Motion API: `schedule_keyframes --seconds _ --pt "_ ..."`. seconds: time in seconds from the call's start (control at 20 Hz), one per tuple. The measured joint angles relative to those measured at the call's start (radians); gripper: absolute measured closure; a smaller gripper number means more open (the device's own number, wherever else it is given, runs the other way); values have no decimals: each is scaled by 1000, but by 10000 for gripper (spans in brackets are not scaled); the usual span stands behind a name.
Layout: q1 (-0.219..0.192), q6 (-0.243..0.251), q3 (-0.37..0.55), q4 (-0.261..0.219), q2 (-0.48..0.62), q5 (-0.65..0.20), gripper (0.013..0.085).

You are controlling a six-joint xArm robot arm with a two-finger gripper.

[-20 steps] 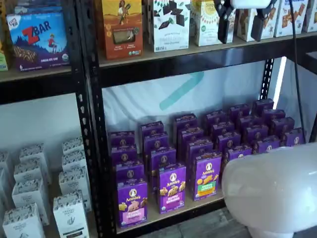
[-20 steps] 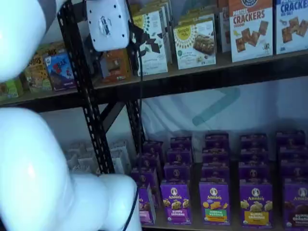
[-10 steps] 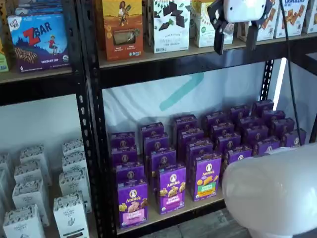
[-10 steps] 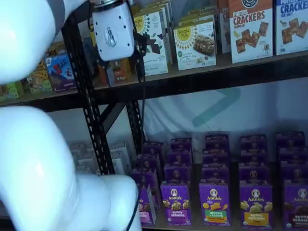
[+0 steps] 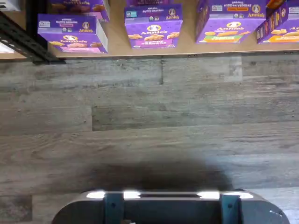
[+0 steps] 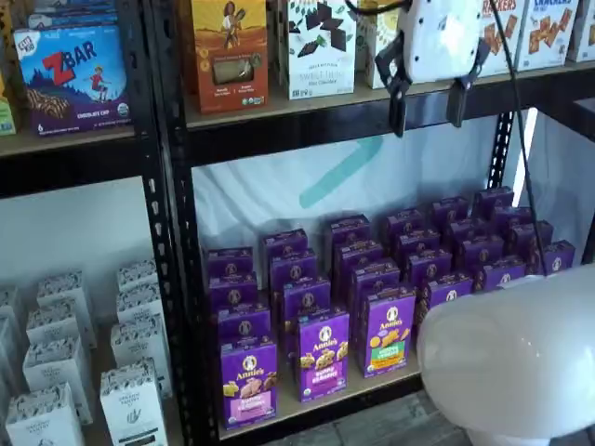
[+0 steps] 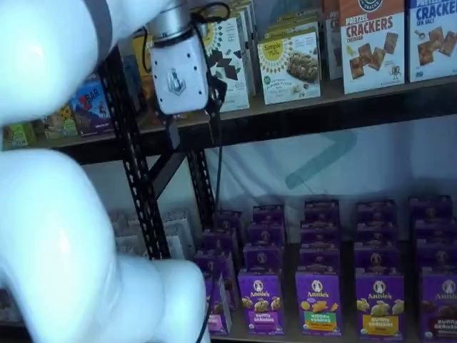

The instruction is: Pick up the purple box with a pink patch in the middle, on the bottom shelf, the first box from the left

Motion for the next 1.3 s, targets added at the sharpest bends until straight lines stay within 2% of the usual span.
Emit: schedule_keyframes --seconds 0.1,0.35,0.65,0.8,1.3 --pt "5 5 37 -3 -4 -40 130" --pt "9 10 130 27 -4 -133 130" --pt "33 33 242 18 5 -254 130" --pt "42 41 313 16 11 -340 130" --pt "62 50 460 35 93 -547 130"
